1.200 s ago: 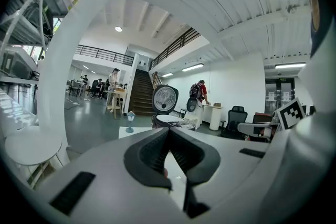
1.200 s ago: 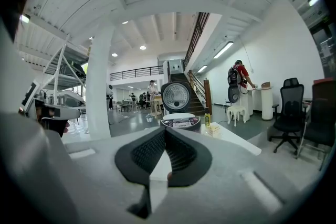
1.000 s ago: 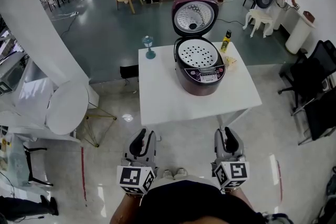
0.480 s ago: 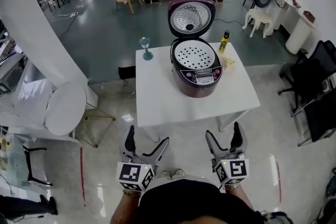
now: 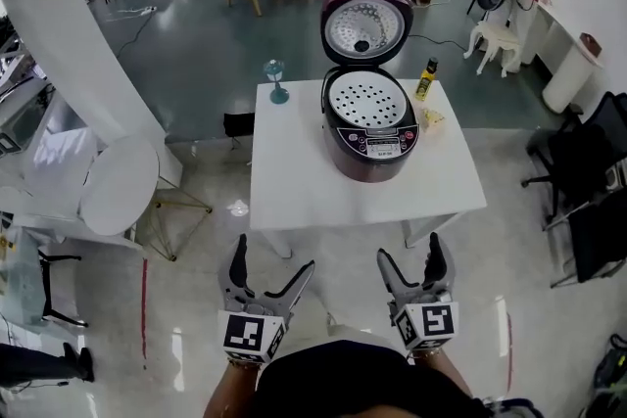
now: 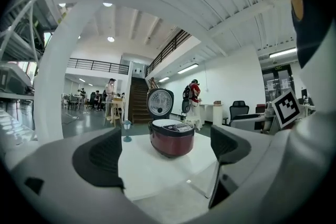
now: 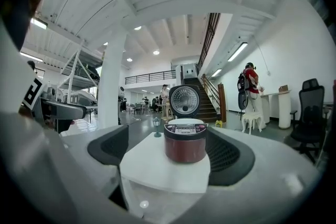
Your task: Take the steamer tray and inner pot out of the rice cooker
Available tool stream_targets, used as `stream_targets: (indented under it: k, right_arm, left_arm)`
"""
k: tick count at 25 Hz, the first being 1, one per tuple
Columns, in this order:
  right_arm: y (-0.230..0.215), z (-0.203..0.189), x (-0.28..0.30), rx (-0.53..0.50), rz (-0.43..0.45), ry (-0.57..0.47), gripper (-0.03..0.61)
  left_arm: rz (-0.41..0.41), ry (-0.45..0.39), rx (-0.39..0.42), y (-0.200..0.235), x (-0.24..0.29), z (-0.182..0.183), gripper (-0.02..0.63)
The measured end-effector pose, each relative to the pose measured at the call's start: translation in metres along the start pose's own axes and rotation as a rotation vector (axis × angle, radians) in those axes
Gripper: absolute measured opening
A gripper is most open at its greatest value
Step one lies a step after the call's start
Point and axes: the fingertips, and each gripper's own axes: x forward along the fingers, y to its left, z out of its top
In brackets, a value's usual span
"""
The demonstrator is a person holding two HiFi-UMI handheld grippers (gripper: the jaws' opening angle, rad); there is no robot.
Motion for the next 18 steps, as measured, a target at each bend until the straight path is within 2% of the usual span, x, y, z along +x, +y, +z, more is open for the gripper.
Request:
stream_targets:
  k: [3,8,13,18]
  right_arm:
    - [-0.004,0.009,0.0,-0.022,-0.018,-0.038,0.451]
    - [-0.018,0.003,0.018,-0.018,-0.017,-0.025,0.451]
    - [-0.025,0.009,0.046,-0.01,-0.033,-0.046,0.451]
    - [-0.031,0.018,0.082,-0.002,-0.038,-0.059,0.451]
  left_arm:
    - [-0.005,-0.023,0.017,0.0,0.001,0.009,0.505]
    - [0.013,-0.038,-0.005,0.012,0.018,0.013,0.505]
    - [-0.005,-0.019,0.022,0.022,0.047,0.011,0.505]
    - [-0.022,-0.013,0.006,0.043,0.081,0.017,0.505]
